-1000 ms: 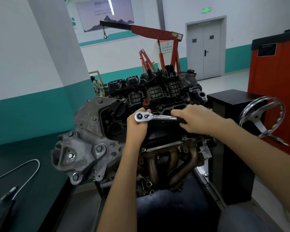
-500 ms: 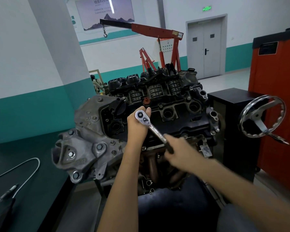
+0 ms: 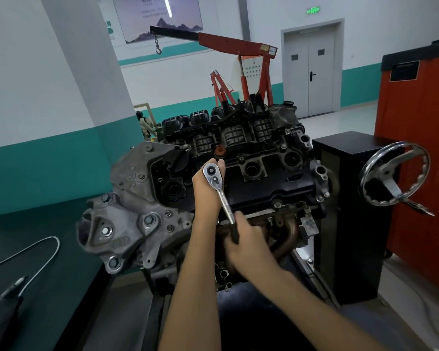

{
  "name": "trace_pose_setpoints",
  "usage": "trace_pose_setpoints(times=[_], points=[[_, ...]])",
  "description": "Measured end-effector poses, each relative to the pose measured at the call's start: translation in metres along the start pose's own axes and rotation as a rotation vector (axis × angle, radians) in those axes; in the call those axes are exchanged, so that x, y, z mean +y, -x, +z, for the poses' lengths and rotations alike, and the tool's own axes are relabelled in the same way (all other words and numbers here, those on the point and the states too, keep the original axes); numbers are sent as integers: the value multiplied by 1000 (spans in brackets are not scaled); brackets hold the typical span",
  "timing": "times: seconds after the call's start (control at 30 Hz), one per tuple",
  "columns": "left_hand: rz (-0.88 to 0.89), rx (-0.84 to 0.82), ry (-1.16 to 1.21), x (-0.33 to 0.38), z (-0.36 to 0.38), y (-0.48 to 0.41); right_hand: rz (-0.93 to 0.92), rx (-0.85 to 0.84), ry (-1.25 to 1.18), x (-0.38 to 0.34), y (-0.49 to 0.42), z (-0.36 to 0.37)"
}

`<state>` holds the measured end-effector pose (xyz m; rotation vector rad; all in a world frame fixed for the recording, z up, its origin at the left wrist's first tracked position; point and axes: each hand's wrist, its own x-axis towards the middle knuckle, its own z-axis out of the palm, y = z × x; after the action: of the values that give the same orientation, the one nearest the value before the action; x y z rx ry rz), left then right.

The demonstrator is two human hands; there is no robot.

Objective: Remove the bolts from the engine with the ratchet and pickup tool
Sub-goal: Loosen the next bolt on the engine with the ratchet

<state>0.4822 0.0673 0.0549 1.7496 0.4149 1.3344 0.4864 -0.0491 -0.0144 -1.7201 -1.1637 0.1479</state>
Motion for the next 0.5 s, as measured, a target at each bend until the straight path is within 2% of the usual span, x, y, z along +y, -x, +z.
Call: trace_pose_setpoints(times=[0.07, 0.17, 0.27, 0.4, 0.43, 0.5], points=[[31, -25, -11, -1, -4, 0, -11, -6, -76, -5, -1, 14], [20, -46, -29, -2, -7, -2, -48, -59, 23, 4, -8, -11], [9, -74, -40, 2, -5, -2, -116, -168, 279, 14, -30, -70], [-13, -64, 5, 2, -6, -3, -371, -172, 865, 0, -76, -129], [-14, -47, 26, 1, -8, -3, -413, -147, 919, -4, -79, -131], [-22, -24, 54, 0, -9, -1, -387, -71, 901, 0, -69, -118]])
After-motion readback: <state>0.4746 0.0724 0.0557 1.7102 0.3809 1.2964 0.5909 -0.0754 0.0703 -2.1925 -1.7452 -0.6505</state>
